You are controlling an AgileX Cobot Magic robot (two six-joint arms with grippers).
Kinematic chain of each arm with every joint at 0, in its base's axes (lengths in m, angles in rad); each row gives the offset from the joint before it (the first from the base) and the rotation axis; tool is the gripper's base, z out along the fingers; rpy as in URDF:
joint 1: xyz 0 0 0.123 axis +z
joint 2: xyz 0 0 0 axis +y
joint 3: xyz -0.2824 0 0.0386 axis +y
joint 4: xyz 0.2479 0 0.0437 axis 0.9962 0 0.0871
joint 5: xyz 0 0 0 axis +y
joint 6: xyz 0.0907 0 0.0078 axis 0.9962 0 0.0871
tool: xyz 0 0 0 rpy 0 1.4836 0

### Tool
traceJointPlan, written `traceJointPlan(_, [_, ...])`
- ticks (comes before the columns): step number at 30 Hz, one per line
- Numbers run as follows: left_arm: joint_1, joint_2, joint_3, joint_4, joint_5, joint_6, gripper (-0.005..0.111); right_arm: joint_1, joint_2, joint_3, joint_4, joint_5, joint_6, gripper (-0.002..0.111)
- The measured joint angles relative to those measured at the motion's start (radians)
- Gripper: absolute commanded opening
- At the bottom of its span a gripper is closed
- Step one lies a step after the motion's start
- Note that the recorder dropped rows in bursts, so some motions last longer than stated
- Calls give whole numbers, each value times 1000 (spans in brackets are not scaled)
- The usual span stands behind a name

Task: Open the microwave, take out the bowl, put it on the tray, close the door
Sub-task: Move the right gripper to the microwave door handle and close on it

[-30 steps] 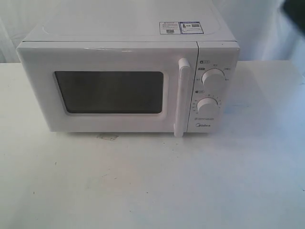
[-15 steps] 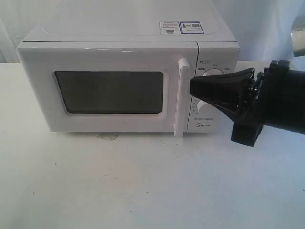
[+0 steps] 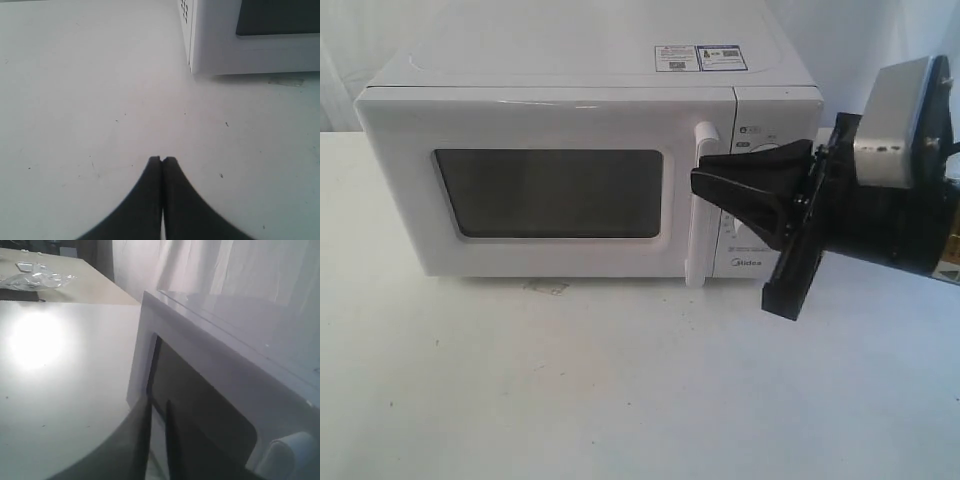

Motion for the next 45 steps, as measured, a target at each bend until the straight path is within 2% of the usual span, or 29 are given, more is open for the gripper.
traceJointPlan(3, [0, 0, 0, 0, 0, 0, 0, 0, 62, 0, 80, -34, -162, 41])
traceJointPlan(7, [0, 0, 0, 0, 0, 0, 0, 0, 125, 0, 119, -39, -348, 49])
traceJointPlan(12, [0, 0, 0, 0, 0, 0, 0, -10, 185, 0, 122, -45, -435, 49])
traceJointPlan(22, [0, 0, 0, 0, 0, 0, 0, -80, 269, -1, 182, -118, -463, 49])
traceJointPlan(31, [0, 0, 0, 0, 0, 0, 0, -81, 389, -55, 233, -184, -491, 49])
traceJointPlan(45, [0, 0, 0, 0, 0, 0, 0, -58, 538, -139, 207, -204, -498, 49])
